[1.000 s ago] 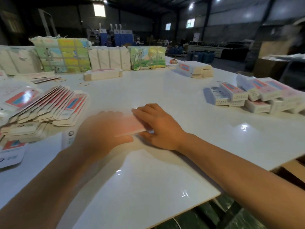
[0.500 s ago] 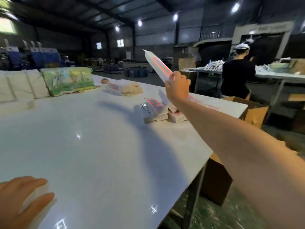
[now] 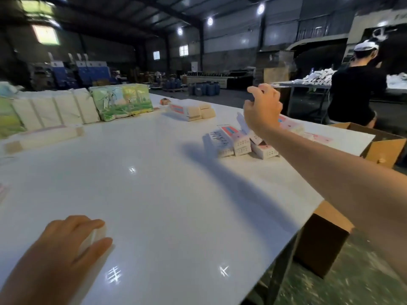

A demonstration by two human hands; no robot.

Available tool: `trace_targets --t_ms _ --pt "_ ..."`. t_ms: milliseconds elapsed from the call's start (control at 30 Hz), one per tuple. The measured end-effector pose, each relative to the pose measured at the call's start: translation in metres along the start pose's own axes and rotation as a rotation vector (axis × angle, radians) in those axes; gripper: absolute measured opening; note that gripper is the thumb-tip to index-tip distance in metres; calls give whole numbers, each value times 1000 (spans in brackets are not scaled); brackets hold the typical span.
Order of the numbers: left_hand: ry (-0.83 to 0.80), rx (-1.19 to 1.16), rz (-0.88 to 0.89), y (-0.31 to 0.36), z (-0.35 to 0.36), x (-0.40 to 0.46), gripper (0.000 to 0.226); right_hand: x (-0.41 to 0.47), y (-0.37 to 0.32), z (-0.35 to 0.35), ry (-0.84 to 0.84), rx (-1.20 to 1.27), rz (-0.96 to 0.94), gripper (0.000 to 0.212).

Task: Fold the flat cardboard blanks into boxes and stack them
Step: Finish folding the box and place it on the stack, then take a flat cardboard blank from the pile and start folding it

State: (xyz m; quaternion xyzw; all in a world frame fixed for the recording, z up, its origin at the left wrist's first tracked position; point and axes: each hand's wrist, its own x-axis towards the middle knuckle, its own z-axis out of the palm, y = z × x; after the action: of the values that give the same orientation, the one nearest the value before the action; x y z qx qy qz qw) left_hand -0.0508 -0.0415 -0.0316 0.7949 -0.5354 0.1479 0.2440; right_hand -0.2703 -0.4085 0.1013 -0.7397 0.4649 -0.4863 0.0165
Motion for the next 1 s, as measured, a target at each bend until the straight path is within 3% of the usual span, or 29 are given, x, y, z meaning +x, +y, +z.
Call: trace_targets --t_ms 100,167,267,333,600,700,800,933,1000 --pt "11 14 21 22 -16 1 39 -40 -81 2 -137 294 -274 30" --pt "-60 -48 -100 26 -21 -1 46 -90 -121 7 -360 401 -458 26" --pt "-31 -60 -165 26 -21 -4 48 -174 -154 27 -710 256 -692 25" --pt "-48 -9 -159 22 -19 -5 38 -213 -162 38 -808 147 -774 27" --pt "-142 -2 -230 14 -1 5 30 -233 -154 47 -770 250 -774 31" --pt "-137 -168 -291 15 -23 10 24 -233 -153 48 -759 282 -768 26" --pt "-11 -349 -488 -6 -66 30 20 -232 -153 51 -730 304 -772 21" --pt "179 87 -675 -73 -124 52 23 -232 -152 55 -737 336 -770 15" --pt "135 244 -778 -111 -142 48 22 -232 -152 56 -736 348 -774 13"
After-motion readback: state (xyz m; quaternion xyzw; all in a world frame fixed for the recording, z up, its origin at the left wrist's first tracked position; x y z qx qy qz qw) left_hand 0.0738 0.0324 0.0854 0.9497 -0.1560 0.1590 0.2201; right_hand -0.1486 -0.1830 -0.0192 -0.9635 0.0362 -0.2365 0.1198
